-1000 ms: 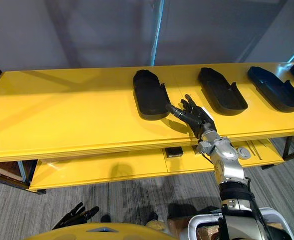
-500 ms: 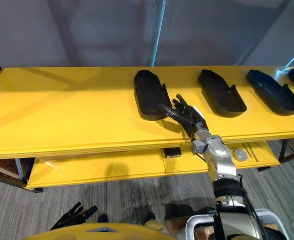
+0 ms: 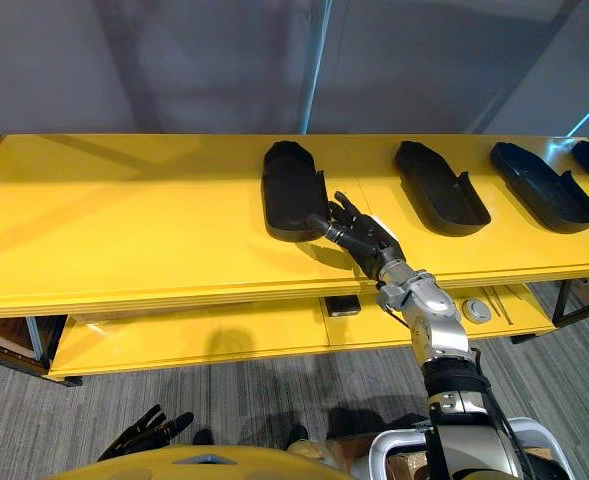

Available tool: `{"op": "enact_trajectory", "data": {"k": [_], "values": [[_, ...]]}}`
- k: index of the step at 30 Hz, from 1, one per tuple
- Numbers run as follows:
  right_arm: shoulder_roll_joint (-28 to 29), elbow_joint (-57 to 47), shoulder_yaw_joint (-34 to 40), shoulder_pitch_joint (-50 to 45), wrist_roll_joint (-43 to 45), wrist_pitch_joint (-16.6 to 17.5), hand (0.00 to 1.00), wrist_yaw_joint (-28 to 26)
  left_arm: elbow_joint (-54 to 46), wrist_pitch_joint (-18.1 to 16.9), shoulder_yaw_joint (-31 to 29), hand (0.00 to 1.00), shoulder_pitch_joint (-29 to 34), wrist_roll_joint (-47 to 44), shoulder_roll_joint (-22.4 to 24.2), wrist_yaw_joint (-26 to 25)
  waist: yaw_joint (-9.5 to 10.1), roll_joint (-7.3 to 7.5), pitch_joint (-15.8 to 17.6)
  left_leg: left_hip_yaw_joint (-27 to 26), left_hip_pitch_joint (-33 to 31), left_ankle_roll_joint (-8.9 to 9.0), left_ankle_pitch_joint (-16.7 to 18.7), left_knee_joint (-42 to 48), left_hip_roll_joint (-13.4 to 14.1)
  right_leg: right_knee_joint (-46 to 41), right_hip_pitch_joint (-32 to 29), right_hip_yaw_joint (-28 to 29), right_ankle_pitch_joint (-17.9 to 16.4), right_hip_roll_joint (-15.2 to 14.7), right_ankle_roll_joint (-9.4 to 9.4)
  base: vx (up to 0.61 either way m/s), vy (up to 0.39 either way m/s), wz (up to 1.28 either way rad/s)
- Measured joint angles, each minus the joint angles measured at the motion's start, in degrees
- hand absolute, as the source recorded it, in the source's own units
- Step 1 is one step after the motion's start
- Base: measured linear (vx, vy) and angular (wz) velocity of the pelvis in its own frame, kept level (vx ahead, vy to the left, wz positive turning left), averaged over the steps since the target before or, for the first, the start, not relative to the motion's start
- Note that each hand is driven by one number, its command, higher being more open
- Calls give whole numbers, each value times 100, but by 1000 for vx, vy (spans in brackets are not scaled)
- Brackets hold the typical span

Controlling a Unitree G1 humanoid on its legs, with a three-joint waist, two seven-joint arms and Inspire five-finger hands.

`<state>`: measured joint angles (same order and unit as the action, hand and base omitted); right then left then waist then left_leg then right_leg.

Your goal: Walk over and take three plastic housings, then place them on the shelf

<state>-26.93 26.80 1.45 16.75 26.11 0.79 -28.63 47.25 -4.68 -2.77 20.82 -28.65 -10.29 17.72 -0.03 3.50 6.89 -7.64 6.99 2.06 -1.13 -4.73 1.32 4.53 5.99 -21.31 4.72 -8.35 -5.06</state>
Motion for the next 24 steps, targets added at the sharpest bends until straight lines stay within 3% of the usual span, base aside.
{"op": "enact_trajectory", "data": {"k": [17,21,24], "values": [[1,-1,-186,-3,-121,237,100,-62,-47,83,3,100,-9,2,-48,4,20,30,0,-7,-12,11,8,0,17,0,-17,22,-3,19,3,0,0,0],[34,-98,-254,-36,-792,726,100,601,-65,70,4,100,-11,5,-46,4,87,33,-2,-52,-58,15,11,1,23,-1,-89,75,1,24,4,0,0,-5],[37,-827,-81,-363,-1547,951,100,1434,-68,58,-2,100,12,4,-21,-4,128,29,0,-87,-65,23,19,3,29,-1,-107,132,1,32,5,7,1,-3]]}}
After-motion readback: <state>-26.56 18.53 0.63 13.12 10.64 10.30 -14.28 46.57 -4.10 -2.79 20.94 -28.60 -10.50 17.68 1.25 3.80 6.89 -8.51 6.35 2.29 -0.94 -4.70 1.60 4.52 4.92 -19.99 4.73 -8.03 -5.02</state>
